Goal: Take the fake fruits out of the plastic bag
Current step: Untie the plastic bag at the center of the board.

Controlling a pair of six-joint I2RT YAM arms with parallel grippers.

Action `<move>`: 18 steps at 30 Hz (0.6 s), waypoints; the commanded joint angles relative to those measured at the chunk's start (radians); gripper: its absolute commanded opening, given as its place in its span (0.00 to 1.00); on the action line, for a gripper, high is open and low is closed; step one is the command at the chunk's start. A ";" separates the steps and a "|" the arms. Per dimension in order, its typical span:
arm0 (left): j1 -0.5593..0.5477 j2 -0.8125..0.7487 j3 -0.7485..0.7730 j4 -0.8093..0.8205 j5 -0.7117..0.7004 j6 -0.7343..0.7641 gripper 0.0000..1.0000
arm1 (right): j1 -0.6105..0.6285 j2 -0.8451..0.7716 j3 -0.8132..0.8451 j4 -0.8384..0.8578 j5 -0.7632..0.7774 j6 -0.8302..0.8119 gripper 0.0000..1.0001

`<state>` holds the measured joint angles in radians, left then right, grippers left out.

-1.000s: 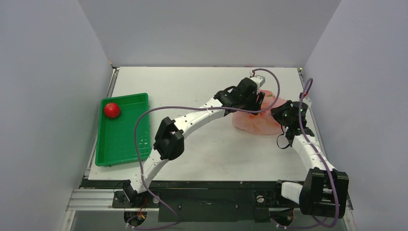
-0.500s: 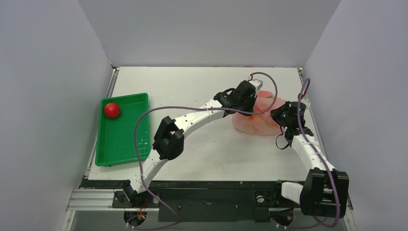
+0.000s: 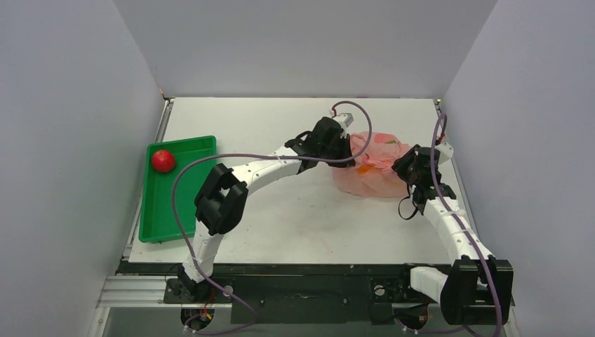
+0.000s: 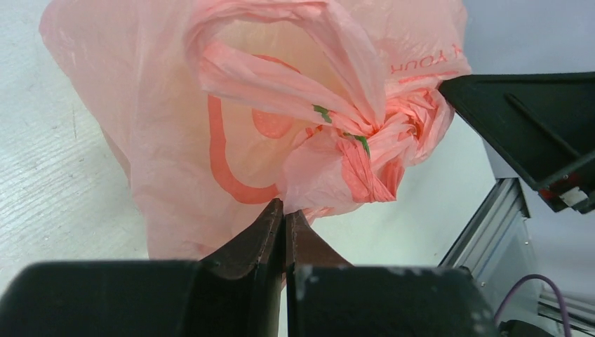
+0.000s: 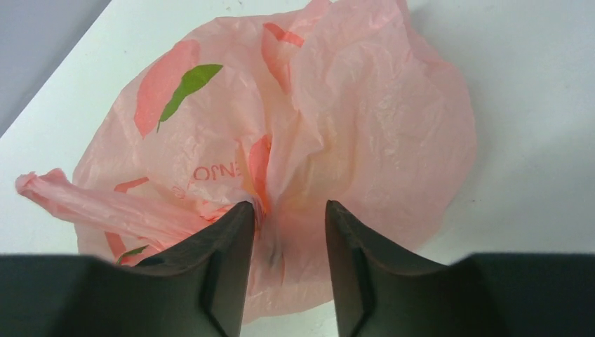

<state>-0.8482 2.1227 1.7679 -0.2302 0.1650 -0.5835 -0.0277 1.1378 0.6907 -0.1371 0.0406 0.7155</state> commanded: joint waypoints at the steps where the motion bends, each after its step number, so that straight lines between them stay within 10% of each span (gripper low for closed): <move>1: 0.015 -0.060 -0.041 0.158 0.086 -0.086 0.00 | 0.052 -0.071 0.045 -0.032 0.087 -0.004 0.49; 7: 0.017 -0.049 -0.035 0.184 0.097 -0.114 0.00 | 0.072 -0.136 -0.006 -0.037 0.083 0.050 0.60; 18: 0.018 -0.073 -0.100 0.214 0.112 -0.143 0.00 | 0.073 -0.084 -0.070 0.037 0.011 0.124 0.50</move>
<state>-0.8314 2.1159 1.6852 -0.0700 0.2527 -0.7086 0.0410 1.0306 0.6468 -0.1646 0.0731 0.7956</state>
